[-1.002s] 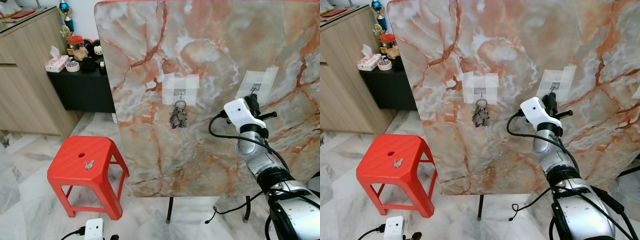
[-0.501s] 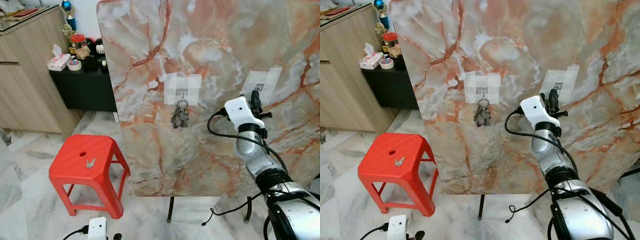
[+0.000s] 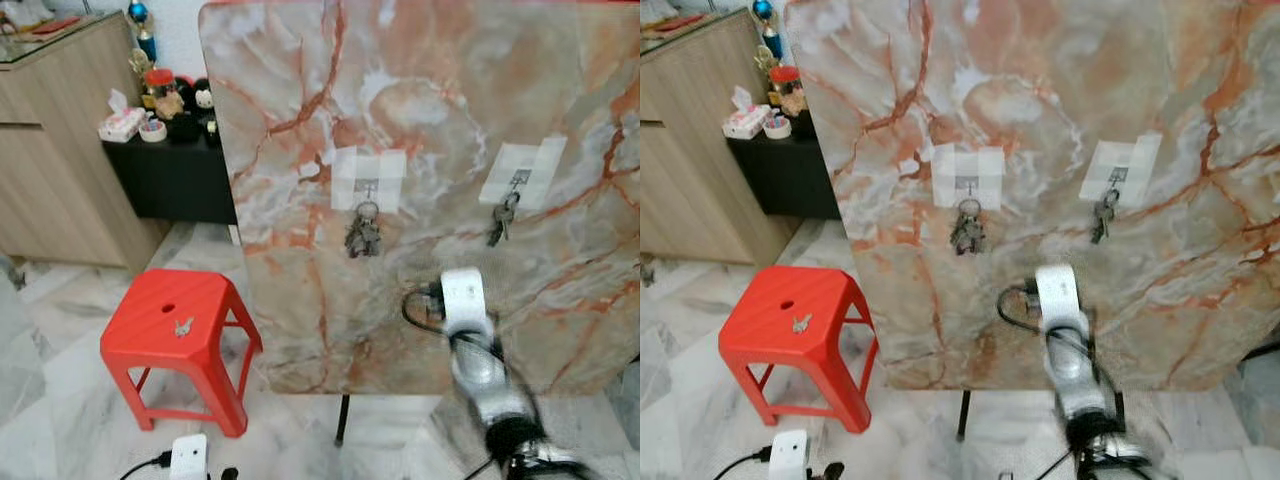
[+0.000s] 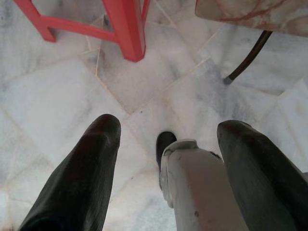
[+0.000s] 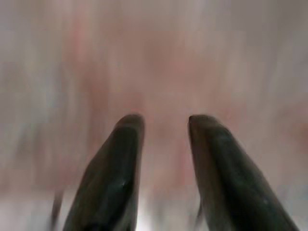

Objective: Hang keys on a hook

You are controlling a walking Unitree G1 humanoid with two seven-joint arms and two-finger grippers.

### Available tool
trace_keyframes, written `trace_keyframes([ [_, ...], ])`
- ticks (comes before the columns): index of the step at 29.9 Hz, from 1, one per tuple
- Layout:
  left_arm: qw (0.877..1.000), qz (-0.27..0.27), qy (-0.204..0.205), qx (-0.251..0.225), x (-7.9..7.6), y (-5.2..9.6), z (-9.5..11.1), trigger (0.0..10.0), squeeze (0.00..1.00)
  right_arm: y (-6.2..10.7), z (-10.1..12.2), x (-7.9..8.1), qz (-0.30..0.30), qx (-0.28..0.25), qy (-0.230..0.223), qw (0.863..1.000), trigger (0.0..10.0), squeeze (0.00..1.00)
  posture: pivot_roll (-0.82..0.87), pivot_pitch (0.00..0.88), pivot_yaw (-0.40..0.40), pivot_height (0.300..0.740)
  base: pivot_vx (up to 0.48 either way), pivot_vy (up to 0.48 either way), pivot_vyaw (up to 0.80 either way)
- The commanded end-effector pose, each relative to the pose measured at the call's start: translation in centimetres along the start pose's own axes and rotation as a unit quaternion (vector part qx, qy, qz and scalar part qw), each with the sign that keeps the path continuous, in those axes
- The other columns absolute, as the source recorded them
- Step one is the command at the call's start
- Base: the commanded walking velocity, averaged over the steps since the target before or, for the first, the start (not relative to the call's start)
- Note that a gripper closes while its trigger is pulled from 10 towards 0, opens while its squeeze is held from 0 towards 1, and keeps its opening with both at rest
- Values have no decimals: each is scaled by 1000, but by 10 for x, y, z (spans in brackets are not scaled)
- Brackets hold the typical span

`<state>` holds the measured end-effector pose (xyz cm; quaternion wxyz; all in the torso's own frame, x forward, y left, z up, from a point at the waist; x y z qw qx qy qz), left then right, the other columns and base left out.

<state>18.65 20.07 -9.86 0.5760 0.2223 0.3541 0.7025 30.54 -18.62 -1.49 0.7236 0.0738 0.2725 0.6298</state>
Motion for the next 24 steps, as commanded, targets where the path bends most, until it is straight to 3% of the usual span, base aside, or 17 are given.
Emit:
trace_keyframes([
  [1, 1000, 1, -9, 15, -1, 0, -5, 10000, 0, -3, 2, -4, -2, 9, -23, 1000, 10000, 0, 5, 0, -9, 706, 0, 0, 0],
  [2, 1000, 1, -9, 15, -1, 0, -4, 10000, 0, 3, -18, 0, 12, 50, -39, 998, 10000, 0, 2, 0, -8, 706, 0, 0, 0],
  [3, 1000, 3, -10, 14, -2, 0, -3, 10000, 0, 15, -54, 6, 26, 125, -80, 989, 10000, 0, -1, 0, -8, 706, 0, 0, 0],
  [7, 1000, 7, -13, 16, 0, 0, -3, 10000, 0, 34, -95, 7, 28, 210, -134, 968, 10000, 0, 5, 0, -4, 706, 0, 0, 0],
  [12, 1000, 12, -16, 16, 10, 2, -6, 10000, 0, 51, -122, 7, 42, 248, -87, 964, 10000, 0, 0, 0, 1, 706, 0, 0, 0],
  [16, 1000, 14, -19, 12, 12, 2, -4, 10000, 0, 68, -147, 4, 30, 286, -98, 953, 10000, 0, 10, 0, 1, 706, 0, 0, 0],
  [21, 1000, 10, -27, 9, 9, 1, -2, 10000, 0, 73, -152, 6, 37, 288, -120, 949, 10000, 0, -3, 0, 11, 706, 0, 0, 0],
  [24, 1000, 7, -29, 10, 8, 1, -2, 10000, 0, 74, -153, 7, 40, 289, -98, 951, 10000, 0, -4, 0, 14, 706, 0, 0, 0],
])
Point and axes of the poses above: a point about 5 cm out from each wrist's last joint towards the gripper, its own y axis pointing back from the gripper into the wrist, its own z axis along the axis of the wrist's last joint, x = y × z, the point moved 2 cm from there along -y, pointing out of the wrist towards the gripper, and after that the axes turned 6 degrees about y, right-handed, at the moved point
